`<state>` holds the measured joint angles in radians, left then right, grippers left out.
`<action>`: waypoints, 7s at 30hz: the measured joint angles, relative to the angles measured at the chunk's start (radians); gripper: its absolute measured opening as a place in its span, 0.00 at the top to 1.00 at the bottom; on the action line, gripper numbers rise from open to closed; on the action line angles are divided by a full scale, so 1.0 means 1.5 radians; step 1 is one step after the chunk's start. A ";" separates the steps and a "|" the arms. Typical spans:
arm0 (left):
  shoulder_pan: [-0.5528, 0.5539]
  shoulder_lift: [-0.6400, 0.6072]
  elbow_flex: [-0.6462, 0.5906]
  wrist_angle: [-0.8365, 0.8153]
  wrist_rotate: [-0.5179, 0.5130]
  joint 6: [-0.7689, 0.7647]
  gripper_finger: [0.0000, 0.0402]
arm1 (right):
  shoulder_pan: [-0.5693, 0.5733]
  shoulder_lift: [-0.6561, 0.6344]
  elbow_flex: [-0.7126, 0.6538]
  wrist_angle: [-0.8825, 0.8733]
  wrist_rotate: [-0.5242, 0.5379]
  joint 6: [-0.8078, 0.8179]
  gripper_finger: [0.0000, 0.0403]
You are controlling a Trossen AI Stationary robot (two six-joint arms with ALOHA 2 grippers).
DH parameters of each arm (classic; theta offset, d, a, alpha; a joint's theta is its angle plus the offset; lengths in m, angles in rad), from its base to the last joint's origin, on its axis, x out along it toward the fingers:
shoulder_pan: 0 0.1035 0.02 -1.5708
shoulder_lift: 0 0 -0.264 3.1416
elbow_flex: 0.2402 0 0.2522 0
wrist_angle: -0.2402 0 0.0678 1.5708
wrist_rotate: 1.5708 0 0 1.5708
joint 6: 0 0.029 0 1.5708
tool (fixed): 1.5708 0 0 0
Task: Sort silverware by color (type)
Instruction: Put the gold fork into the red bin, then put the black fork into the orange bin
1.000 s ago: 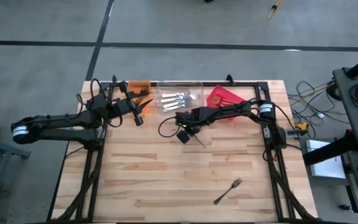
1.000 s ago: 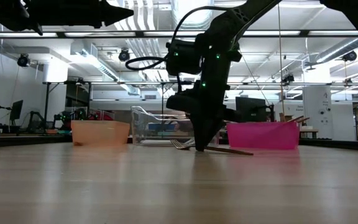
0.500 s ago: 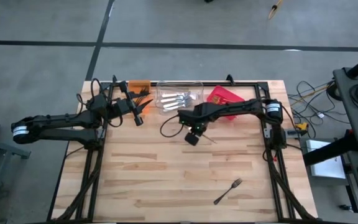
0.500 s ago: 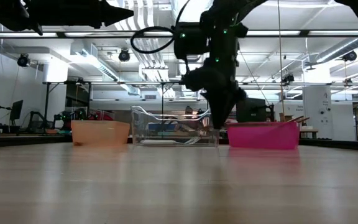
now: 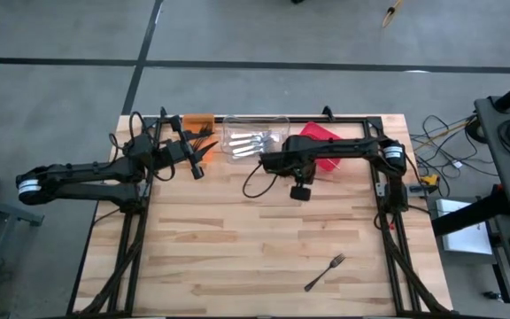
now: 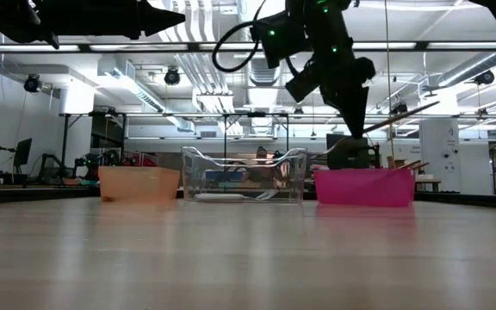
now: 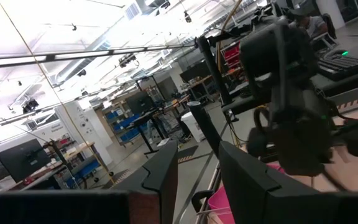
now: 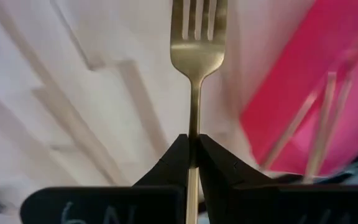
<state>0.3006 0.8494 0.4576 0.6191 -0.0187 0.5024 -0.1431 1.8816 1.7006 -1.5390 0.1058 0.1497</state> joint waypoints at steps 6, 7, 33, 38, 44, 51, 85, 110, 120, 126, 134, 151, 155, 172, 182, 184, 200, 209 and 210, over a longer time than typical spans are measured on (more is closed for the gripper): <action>0.000 0.000 0.000 0.000 0.000 -0.004 0.75 | -0.031 -0.002 0.002 -0.020 0.037 -0.079 0.97; 0.000 0.000 0.000 0.000 0.000 -0.004 0.75 | -0.039 -0.002 0.000 -0.020 0.037 -0.088 0.97; 0.000 0.000 0.000 -0.011 0.000 -0.015 0.75 | -0.307 -0.007 -0.006 -0.022 0.037 -0.144 0.97; 0.000 0.000 0.000 -0.013 0.000 -0.015 0.75 | -0.353 -0.007 -0.016 -0.018 0.037 -0.144 0.97; 0.000 0.000 0.000 -0.014 0.000 -0.015 0.75 | -0.388 -0.007 -0.039 0.010 0.037 -0.155 0.97; 0.000 0.000 0.000 -0.014 0.001 -0.015 0.75 | -0.402 -0.007 -0.062 0.059 0.037 -0.178 0.97; 0.000 0.000 0.000 -0.015 0.000 -0.014 0.75 | -0.401 -0.005 -0.137 0.165 0.029 -0.170 0.97; 0.000 0.000 0.000 -0.015 0.000 -0.014 0.75 | -0.401 -0.006 -0.145 0.186 0.035 -0.159 0.84; 0.000 0.000 0.000 -0.014 0.001 -0.020 0.75 | -0.385 -0.080 -0.133 0.170 0.035 -0.112 0.83; 0.000 0.000 0.000 -0.014 0.001 -0.042 0.75 | -0.330 -0.188 -0.147 0.220 0.036 -0.063 0.83; 0.000 0.000 0.000 -0.018 0.002 -0.126 0.75 | -0.194 -0.343 -0.222 0.333 0.034 -0.011 0.83; -0.066 0.000 0.000 -0.147 0.009 -0.336 0.75 | 0.101 -0.400 -0.311 0.334 -0.003 0.024 0.83; -0.118 0.000 0.001 -0.139 0.004 -0.384 0.75 | 0.165 -0.398 -0.336 0.340 -0.001 0.006 0.83; -0.451 0.271 0.042 0.141 -0.269 -0.484 0.80 | 0.246 -0.408 -0.448 0.429 0.001 -0.038 0.89; -0.559 0.511 0.248 0.112 -0.367 -0.503 0.80 | 0.299 -0.488 -0.450 0.490 0.002 -0.020 0.91; -0.568 0.560 0.297 0.085 -0.393 -0.510 0.80 | 0.315 -0.518 -0.450 0.517 0.001 -0.020 0.91; -0.570 0.870 0.801 -0.466 -0.531 -0.653 0.80 | 0.395 -0.676 -0.460 0.536 0.000 0.022 0.91; -0.566 1.030 1.086 -0.700 -0.566 -0.673 0.80 | 0.397 -0.672 -0.478 0.545 0.001 0.020 0.91; -0.565 1.049 1.116 -0.720 -0.566 -0.673 0.80 | 0.397 -0.673 -0.478 0.547 0.001 0.022 0.91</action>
<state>-0.5471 2.4224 2.1318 -0.4615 -0.8680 -0.5074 0.4524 0.8720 0.9836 -0.7183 0.1077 0.1829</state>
